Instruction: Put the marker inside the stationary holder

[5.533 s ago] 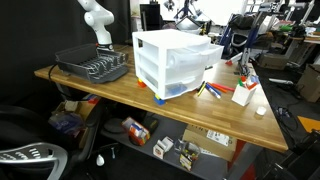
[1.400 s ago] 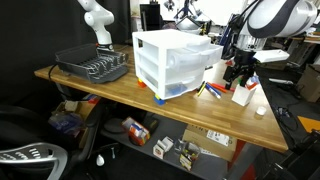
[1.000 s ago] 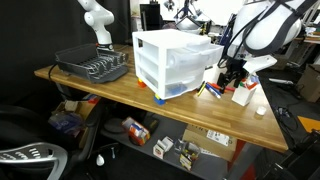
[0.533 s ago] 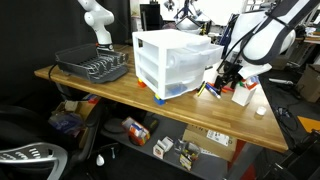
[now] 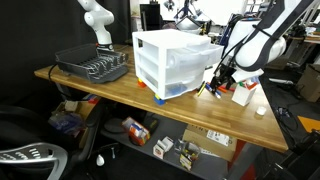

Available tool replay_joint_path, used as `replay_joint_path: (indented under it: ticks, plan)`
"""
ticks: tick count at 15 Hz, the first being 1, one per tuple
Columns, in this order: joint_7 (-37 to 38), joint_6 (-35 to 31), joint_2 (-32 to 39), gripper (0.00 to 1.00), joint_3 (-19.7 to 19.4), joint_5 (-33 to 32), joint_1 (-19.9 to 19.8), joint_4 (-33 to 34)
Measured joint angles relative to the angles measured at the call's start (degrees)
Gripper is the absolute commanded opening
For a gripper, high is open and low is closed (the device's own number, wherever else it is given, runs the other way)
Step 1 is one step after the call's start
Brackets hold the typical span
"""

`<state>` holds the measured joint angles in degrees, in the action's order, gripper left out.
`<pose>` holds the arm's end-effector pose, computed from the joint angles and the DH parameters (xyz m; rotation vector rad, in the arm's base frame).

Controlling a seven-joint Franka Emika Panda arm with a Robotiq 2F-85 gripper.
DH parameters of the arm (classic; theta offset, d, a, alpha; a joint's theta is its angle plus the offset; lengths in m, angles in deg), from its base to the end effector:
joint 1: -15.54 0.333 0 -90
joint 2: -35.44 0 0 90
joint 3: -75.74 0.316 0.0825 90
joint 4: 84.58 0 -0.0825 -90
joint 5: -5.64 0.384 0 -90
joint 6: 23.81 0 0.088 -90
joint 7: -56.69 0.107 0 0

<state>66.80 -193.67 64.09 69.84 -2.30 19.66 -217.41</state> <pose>0.5265 -0.0099 0.1406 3.0598 -0.0867 0.2316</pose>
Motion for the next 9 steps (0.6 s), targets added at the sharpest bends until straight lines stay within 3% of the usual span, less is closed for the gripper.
replay_joint_path:
  ticks: [9]
  plan:
    - [-3.44,-0.37,6.5,1.0,1.29,4.33,-1.66,8.07]
